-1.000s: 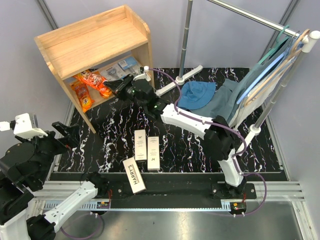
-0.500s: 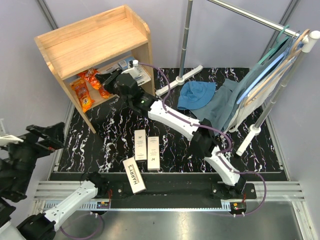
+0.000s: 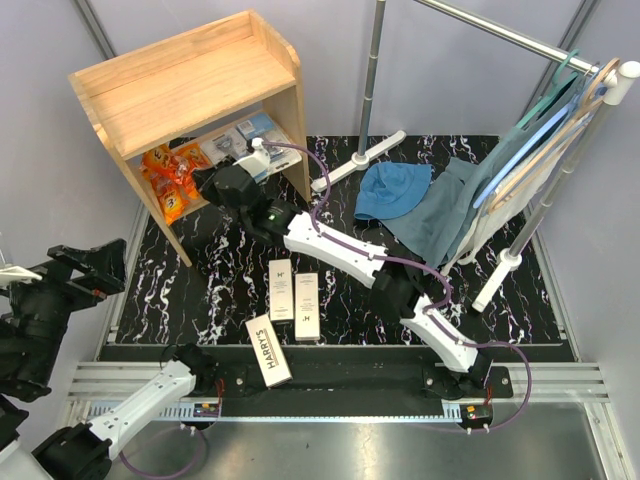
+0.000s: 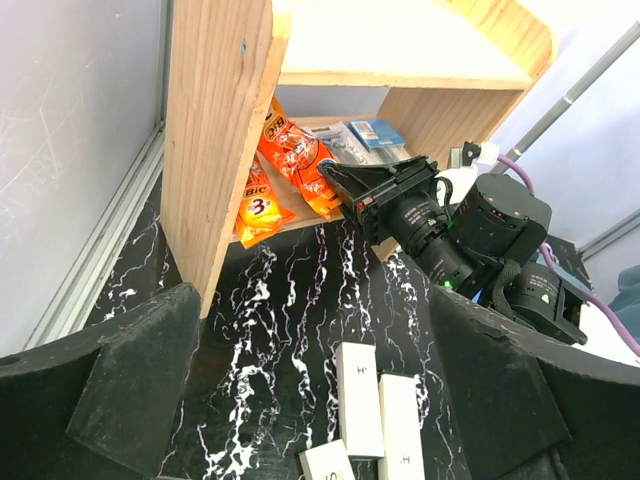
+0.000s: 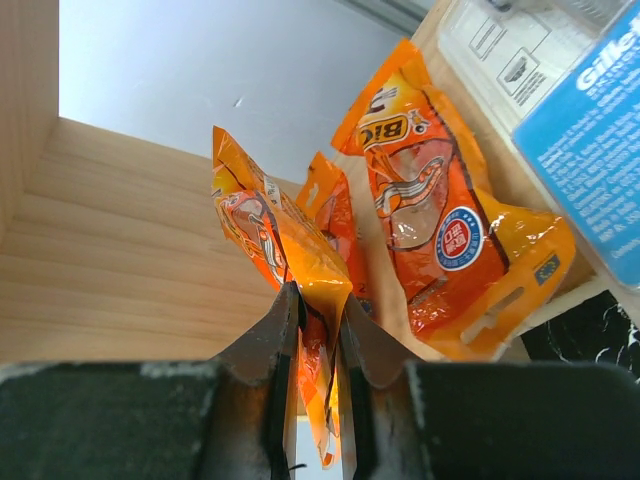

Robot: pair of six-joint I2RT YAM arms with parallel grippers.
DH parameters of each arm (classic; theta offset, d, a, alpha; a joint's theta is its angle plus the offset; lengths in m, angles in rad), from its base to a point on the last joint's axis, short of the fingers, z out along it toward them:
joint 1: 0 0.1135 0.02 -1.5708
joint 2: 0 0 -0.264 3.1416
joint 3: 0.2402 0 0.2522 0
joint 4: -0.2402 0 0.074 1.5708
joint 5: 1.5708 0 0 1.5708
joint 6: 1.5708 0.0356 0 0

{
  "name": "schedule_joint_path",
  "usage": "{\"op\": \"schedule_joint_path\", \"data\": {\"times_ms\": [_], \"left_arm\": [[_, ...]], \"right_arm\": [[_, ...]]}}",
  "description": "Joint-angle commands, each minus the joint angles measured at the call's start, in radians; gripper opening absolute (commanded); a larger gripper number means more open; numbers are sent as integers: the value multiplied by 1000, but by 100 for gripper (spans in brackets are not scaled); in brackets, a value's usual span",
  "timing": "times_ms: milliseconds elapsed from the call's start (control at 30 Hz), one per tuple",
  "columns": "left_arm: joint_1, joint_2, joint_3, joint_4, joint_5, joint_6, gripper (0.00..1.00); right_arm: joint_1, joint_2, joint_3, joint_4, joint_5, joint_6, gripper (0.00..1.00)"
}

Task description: Place and organize the shaving razors onto the shelf

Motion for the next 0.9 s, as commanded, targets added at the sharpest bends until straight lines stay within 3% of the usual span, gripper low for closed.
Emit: {"op": "schedule_joint_path", "data": {"times_ms": [0,567,800,867], "left_arm": [[3,2,-15,37,-26,19,99],[3,-27,-52,36,-15,16,99],[3,-30,-57,34,-7,19,99],[3,-32,-60,34,-6,19,99]], "right_arm": [[19,-7,31,8,105,-34,4],[43,53,102,-14,144,-35,12],[45,76,145,-14,116,-48,26],[43,73,143,-14,103,-48,34]]}}
